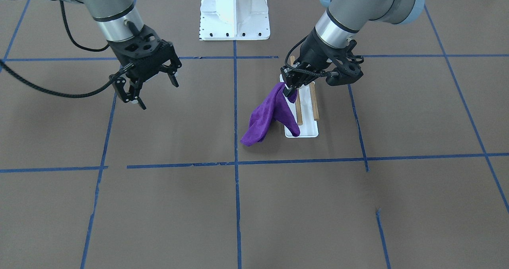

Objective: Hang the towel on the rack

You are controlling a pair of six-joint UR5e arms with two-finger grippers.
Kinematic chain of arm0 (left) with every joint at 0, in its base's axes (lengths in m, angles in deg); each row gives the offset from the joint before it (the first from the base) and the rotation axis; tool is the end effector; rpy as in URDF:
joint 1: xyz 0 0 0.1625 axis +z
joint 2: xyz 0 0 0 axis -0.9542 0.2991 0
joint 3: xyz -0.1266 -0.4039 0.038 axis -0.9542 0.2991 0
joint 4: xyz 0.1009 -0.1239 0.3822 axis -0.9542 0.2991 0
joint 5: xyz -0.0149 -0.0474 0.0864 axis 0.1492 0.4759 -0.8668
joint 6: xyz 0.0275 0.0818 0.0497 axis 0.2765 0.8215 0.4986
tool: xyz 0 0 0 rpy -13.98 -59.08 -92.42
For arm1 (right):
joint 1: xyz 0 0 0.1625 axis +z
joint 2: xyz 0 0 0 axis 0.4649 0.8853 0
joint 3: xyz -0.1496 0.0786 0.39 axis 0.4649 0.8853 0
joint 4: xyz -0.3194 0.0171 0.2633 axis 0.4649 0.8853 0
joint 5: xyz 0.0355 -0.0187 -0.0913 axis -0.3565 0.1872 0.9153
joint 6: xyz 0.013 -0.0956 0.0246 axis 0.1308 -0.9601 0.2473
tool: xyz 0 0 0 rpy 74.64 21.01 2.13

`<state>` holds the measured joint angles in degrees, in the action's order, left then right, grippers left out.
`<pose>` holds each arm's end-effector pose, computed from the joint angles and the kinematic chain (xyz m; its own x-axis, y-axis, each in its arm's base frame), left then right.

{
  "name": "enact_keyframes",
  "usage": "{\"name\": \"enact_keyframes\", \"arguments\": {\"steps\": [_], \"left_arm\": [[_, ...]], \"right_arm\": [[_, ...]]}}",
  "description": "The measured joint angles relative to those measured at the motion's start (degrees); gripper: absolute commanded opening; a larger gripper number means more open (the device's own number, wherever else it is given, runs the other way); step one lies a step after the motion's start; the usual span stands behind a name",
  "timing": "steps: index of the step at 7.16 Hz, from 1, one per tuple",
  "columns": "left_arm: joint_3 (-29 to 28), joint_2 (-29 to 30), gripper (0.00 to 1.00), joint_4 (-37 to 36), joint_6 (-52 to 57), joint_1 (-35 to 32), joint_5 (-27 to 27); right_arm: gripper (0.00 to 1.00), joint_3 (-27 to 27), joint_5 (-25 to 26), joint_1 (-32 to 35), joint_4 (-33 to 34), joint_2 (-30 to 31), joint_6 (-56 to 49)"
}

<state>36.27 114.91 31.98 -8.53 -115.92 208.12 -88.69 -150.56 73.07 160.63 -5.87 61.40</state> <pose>0.3759 -0.4711 0.1881 0.3231 -0.3234 -0.8894 0.2877 0.9289 -0.2332 -0.3416 -0.4812 0.2106 0.5933 -0.6289 0.5024 0.2829 0.7472 0.6014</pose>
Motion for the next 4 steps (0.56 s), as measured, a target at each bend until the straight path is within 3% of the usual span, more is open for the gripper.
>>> {"name": "enact_keyframes", "arguments": {"steps": [2, 4], "left_arm": [[1.9, -4.4, 0.00, -4.1, 9.9, -0.8, -0.5], [2.3, -10.0, 0.00, -4.7, 20.3, -1.1, -2.0]], "right_arm": [[1.00, 3.3, -5.8, 6.5, 5.4, 1.5, -4.8], [1.00, 4.8, -7.3, 10.5, 6.2, 5.1, -11.9]]}}
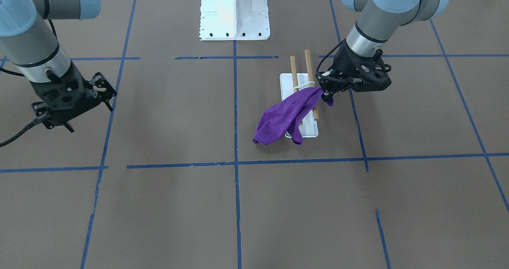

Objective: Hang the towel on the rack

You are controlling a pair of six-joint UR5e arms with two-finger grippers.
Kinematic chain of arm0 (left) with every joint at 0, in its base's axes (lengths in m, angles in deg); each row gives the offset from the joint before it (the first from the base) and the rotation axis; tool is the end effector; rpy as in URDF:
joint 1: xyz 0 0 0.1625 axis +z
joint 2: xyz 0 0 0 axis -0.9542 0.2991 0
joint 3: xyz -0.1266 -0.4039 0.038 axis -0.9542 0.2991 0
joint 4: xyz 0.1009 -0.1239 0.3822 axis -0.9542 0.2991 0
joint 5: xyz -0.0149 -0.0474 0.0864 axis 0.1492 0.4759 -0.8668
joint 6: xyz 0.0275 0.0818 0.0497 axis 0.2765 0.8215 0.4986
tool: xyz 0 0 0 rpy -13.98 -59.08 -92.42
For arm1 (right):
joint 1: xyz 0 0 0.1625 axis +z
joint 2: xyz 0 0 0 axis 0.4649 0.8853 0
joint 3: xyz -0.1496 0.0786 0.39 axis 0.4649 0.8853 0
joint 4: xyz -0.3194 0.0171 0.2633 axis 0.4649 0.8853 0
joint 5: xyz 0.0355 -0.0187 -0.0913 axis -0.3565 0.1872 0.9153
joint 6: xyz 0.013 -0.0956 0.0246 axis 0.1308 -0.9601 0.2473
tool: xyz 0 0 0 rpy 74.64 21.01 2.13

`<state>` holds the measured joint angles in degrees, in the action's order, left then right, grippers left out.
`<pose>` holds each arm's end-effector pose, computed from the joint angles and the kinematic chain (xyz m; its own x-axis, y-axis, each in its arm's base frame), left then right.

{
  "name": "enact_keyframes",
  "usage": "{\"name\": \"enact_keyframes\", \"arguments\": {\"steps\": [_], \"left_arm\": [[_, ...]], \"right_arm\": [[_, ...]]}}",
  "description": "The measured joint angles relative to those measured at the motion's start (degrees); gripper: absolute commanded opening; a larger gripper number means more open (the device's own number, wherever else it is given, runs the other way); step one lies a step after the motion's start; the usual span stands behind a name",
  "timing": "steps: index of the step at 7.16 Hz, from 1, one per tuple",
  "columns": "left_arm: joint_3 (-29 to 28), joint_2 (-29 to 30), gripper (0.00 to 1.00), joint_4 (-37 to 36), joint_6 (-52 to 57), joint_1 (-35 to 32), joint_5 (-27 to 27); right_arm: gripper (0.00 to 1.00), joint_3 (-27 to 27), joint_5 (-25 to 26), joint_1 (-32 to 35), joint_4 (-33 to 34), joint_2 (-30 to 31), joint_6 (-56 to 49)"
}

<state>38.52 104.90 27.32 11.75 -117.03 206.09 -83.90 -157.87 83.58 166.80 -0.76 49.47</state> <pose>0.3495 -0.4658 0.2860 0.5486 -0.1240 -0.8269 0.1999 0.9797 -0.0144 -0.2638 -0.5382 0.3065 0.6352 -0.5893 0.4992 0.3871 0.8022 0.4545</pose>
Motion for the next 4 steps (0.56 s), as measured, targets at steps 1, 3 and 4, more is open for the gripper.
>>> {"name": "enact_keyframes", "arguments": {"steps": [1, 3, 4], "left_arm": [[0.0, -2.0, 0.00, 0.0, 3.8, -0.1, -1.4], [-0.1, -3.5, 0.00, 0.0, 7.4, -0.2, -2.5], [-0.4, -3.6, 0.00, 0.0, 8.0, -0.3, -2.7]], "right_arm": [[1.00, 0.3, -0.3, 1.4, 0.1, 1.3, -2.7], [1.00, 1.5, -1.6, 3.6, 0.1, 2.2, -5.7], [1.00, 2.0, -2.1, 4.2, 0.1, 2.4, -6.4]]}}
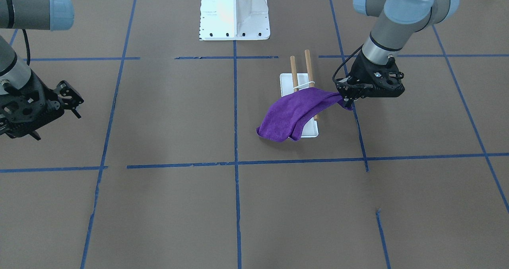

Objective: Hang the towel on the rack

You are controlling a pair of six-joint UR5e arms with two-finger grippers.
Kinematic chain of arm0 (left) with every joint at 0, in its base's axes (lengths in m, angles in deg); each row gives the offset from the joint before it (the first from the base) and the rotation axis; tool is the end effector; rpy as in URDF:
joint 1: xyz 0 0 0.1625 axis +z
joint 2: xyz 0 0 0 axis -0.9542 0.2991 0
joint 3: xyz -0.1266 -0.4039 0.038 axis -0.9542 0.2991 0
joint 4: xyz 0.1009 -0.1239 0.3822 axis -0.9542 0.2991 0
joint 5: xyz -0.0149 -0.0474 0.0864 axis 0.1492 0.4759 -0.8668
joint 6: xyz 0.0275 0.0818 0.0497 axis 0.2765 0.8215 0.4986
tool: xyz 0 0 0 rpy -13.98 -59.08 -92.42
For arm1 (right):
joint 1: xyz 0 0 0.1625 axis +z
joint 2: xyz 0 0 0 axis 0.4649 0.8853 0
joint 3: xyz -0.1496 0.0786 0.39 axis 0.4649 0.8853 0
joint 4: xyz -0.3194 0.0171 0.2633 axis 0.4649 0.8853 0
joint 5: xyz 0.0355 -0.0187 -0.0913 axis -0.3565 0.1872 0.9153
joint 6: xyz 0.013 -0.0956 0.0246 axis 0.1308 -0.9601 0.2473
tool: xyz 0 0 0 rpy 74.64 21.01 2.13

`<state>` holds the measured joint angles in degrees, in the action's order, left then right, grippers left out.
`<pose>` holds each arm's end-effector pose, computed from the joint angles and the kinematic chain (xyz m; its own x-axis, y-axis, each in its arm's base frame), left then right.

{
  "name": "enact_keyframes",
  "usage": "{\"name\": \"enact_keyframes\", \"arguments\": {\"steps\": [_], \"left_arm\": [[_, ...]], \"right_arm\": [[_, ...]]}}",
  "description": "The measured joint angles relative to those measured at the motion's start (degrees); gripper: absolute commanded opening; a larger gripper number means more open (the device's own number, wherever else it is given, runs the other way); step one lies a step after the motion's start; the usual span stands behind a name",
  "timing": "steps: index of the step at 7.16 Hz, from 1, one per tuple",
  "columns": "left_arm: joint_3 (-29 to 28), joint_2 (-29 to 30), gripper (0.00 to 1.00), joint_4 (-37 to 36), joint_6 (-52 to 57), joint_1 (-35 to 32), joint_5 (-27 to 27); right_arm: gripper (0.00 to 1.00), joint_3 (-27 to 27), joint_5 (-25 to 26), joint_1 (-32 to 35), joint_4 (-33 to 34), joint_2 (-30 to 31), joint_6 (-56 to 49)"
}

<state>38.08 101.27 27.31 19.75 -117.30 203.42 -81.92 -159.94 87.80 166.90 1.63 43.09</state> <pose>0.3404 -0.4665 0.3271 0.6284 -0.0328 -0.7772 0.1542 0.9845 0.0831 -0.2262 -0.5548 0.3446 0.6308 -0.6020 0.4896 0.4195 0.7954 0.4374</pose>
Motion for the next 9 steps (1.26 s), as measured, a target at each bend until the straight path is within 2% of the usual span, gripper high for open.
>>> {"name": "enact_keyframes", "arguments": {"steps": [2, 4, 6, 8, 9], "left_arm": [[-0.4, -1.1, 0.00, 0.2, 2.0, 0.0, -0.4], [-0.5, -2.0, 0.99, 0.4, 4.7, 0.0, -1.1], [-0.4, -2.7, 1.00, 0.4, 8.3, 0.0, -1.2], [0.0, -4.2, 1.00, 0.4, 12.5, -1.2, -1.0], [0.1, -5.7, 1.00, 0.2, 18.5, -4.6, -0.3]], "right_arm": [[1.00, 0.6, -0.3, 1.2, 0.0, 0.4, -1.9], [1.00, 2.4, -2.6, 4.2, 0.0, 1.0, -5.6], [1.00, 6.0, -7.1, 9.6, 0.0, 2.3, -12.5], [1.00, 8.9, -8.2, 14.3, 0.1, 4.4, -18.5], [1.00, 10.2, -8.2, 17.3, 0.7, 6.2, -20.0]]}}
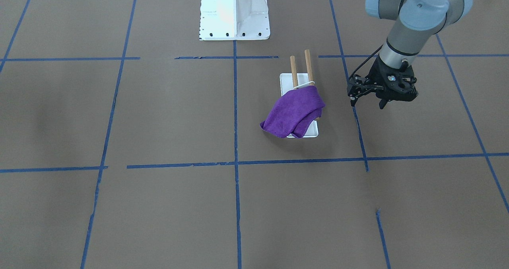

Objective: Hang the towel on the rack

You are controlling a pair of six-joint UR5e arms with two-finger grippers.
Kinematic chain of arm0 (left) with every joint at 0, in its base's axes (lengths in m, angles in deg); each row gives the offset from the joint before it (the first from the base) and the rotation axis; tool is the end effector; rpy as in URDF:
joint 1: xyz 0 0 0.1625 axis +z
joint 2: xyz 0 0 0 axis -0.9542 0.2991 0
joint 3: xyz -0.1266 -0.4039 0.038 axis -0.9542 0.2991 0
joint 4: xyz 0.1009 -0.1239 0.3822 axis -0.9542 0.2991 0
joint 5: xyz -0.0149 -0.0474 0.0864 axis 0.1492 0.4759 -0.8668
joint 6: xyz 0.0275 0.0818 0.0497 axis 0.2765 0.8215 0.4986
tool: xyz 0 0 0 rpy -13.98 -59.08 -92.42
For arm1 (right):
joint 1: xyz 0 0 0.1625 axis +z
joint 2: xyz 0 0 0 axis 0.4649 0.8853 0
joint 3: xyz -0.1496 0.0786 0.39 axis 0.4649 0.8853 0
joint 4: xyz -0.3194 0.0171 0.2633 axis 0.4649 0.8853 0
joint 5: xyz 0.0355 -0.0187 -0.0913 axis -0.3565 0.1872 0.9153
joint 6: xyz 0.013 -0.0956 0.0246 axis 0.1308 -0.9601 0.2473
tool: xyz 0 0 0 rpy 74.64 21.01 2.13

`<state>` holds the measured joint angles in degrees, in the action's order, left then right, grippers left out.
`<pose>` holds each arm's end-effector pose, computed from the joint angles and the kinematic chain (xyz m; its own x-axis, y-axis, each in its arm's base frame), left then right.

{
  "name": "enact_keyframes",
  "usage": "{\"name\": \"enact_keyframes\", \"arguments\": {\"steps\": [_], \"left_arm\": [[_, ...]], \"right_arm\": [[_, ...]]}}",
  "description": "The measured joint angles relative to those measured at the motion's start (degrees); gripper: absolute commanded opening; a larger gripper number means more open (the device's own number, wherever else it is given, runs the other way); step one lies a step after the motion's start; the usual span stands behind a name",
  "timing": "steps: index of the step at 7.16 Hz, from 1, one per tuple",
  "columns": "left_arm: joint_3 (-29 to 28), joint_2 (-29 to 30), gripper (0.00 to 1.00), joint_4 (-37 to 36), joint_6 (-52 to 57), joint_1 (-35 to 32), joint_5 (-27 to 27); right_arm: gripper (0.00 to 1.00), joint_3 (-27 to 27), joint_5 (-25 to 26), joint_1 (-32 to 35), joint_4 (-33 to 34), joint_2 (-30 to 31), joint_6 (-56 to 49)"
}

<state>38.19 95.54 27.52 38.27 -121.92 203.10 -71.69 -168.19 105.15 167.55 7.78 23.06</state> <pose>0.2886 -0.4780 0.3819 0.7112 0.1781 -0.6801 0.0076 0.9654 0.2607 -0.0611 -0.5914 0.4837 0.6198 -0.5571 0.5526 0.4238 0.8304 0.3618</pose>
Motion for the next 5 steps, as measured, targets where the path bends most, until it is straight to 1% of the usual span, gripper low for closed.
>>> {"name": "enact_keyframes", "arguments": {"steps": [1, 2, 3, 4, 5], "left_arm": [[-0.2, -1.9, 1.00, -0.5, 7.8, -4.6, 1.9], [-0.5, -4.0, 1.00, -1.4, 16.1, -10.2, 5.4], [-1.2, -5.7, 1.00, -3.3, 21.8, -16.1, 8.9], [-2.3, -6.9, 1.00, -5.7, 24.3, -20.8, 11.5], [-4.2, -8.1, 1.00, -7.4, 25.2, -23.2, 12.5]], "right_arm": [[1.00, 1.0, 0.1, 3.3, 0.6, 2.3, -0.4], [1.00, 2.2, 0.2, 6.8, 0.9, 5.0, -0.4], [1.00, 3.1, 0.3, 9.3, 0.9, 7.9, -0.3], [1.00, 3.8, 0.4, 10.7, 0.4, 10.8, -0.4], [1.00, 4.0, 0.4, 11.5, 0.0, 12.7, -0.3]]}}
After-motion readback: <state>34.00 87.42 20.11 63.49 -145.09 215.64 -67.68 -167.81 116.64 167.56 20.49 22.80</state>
